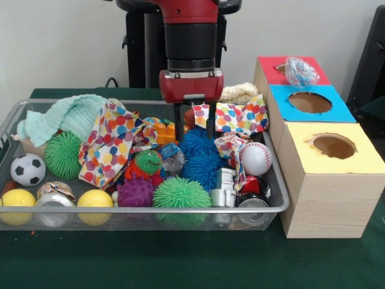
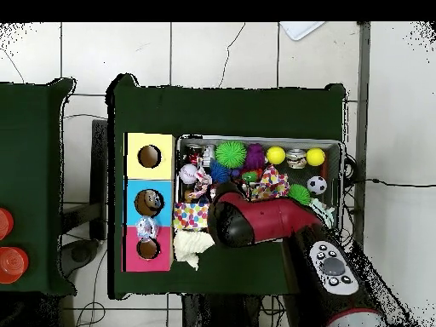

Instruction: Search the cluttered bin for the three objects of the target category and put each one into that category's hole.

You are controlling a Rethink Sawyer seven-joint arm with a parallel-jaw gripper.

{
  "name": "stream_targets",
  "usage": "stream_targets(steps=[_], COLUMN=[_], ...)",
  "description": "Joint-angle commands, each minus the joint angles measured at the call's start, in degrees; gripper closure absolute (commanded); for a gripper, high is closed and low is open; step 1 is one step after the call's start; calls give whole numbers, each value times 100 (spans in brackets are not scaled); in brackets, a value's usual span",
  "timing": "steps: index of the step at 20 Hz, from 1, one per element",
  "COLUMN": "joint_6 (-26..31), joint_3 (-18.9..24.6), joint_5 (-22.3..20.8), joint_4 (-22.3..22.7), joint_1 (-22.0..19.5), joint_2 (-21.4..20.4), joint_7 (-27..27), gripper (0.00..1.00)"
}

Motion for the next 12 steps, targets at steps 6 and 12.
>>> stream_targets(steps=[6,12], joint_6=[-96,44], joint_3=[-710,-642], joint_5=[-544,-608], joint_4=[-682,-596], joint_1=[508,403], joint_2=[726,492], joint_7=[254,151], gripper=[0,0])
